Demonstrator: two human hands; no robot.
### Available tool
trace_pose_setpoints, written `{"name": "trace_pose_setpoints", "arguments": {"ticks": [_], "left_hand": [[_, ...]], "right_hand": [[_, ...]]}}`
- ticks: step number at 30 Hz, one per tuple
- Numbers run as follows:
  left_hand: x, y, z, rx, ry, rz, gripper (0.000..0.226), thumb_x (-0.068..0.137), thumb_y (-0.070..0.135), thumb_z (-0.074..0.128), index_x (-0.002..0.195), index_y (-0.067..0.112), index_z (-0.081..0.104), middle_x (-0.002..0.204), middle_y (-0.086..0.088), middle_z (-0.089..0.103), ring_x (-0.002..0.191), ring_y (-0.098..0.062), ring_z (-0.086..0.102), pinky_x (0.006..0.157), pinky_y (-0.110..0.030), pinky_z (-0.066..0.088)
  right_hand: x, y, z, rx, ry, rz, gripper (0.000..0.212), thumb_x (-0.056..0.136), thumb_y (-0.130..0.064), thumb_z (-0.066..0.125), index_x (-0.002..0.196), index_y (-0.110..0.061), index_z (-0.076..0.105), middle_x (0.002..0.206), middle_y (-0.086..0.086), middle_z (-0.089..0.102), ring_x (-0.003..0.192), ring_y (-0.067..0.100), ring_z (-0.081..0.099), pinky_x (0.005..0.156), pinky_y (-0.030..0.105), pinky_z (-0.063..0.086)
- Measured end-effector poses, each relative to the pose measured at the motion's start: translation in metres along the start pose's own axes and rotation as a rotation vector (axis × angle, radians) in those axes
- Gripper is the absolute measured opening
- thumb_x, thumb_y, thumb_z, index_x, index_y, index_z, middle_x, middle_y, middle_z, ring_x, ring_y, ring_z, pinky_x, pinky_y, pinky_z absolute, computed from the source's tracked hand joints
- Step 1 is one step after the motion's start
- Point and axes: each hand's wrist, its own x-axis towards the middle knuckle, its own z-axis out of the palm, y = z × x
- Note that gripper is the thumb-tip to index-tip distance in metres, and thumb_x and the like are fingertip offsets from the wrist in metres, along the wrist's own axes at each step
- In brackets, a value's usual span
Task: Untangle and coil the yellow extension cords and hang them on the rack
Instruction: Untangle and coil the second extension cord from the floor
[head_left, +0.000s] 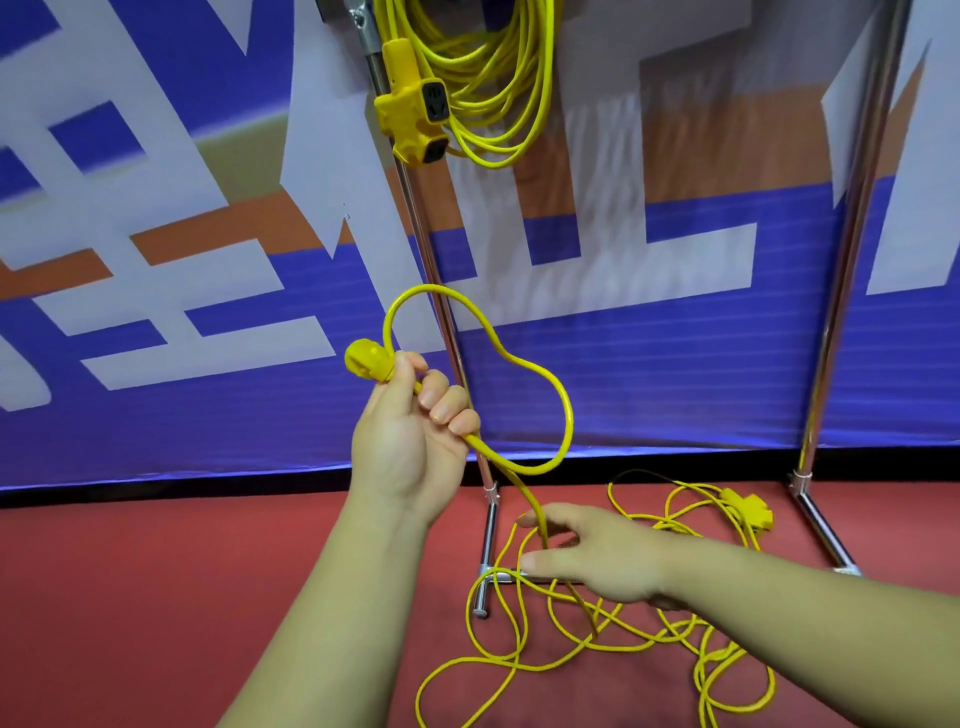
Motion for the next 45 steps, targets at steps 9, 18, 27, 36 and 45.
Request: {"name": "trace_pose_setpoints", "arguments": {"ticks": [9, 18, 27, 36, 45], "left_hand": [[0.008, 0.027, -0.036, -0.092, 0.094, -0.045, 0.031, 0.104, 0.038, 0.043, 0.08, 0.021, 0.053, 0.057, 0.009, 0.027, 0.04, -0.003, 0.024, 0.035, -0.016, 0.019], [0.011, 0.046, -0.072, -0.025, 0.056, -0.079, 0.031, 0.099, 0.045, 0.048, 0.079, 0.023, 0.056, 0.053, 0.009, 0.024, 0.038, -0.004, 0.022, 0.038, -0.016, 0.013], [0.001, 0.009, -0.045, 0.648, -0.064, -0.171, 0.037, 0.102, 0.033, 0.05, 0.069, 0.021, 0.037, 0.056, 0.004, 0.022, 0.044, -0.008, 0.018, 0.04, -0.021, 0.015], [-0.006, -0.026, -0.03, 0.824, -0.035, -0.48, 0.033, 0.099, 0.035, 0.054, 0.072, 0.021, 0.042, 0.061, 0.0, 0.025, 0.048, -0.013, 0.022, 0.048, -0.026, 0.028], [-0.014, -0.061, -0.013, 0.796, -0.106, -0.454, 0.027, 0.1, 0.031, 0.056, 0.088, 0.008, 0.06, 0.065, -0.002, 0.044, 0.053, -0.014, 0.044, 0.054, -0.03, 0.047]], "right_hand": [[0.016, 0.015, -0.027, -0.113, -0.047, 0.007, 0.047, 0.086, -0.066, 0.059, 0.076, -0.021, 0.067, 0.071, -0.007, 0.066, 0.069, 0.01, 0.05, 0.07, 0.032, 0.043], [0.007, 0.037, -0.071, -0.073, 0.063, 0.247, 0.027, 0.098, -0.026, 0.051, 0.071, -0.02, 0.048, 0.064, -0.002, 0.042, 0.055, 0.012, 0.038, 0.055, 0.021, 0.039], [-0.001, -0.022, -0.093, 0.783, 0.381, 0.159, 0.013, 0.097, -0.009, 0.052, 0.086, -0.009, 0.058, 0.066, 0.005, 0.05, 0.056, 0.012, 0.046, 0.065, 0.029, 0.05], [-0.023, -0.028, -0.108, 0.51, 0.427, 0.205, 0.011, 0.09, -0.013, 0.067, 0.098, -0.017, 0.073, 0.074, 0.001, 0.071, 0.052, 0.008, 0.046, 0.046, 0.019, 0.034], [-0.035, -0.044, -0.11, 0.822, 0.392, 0.238, 0.007, 0.086, -0.007, 0.073, 0.093, -0.006, 0.073, 0.084, 0.009, 0.074, 0.066, 0.015, 0.075, 0.047, 0.018, 0.053]]}}
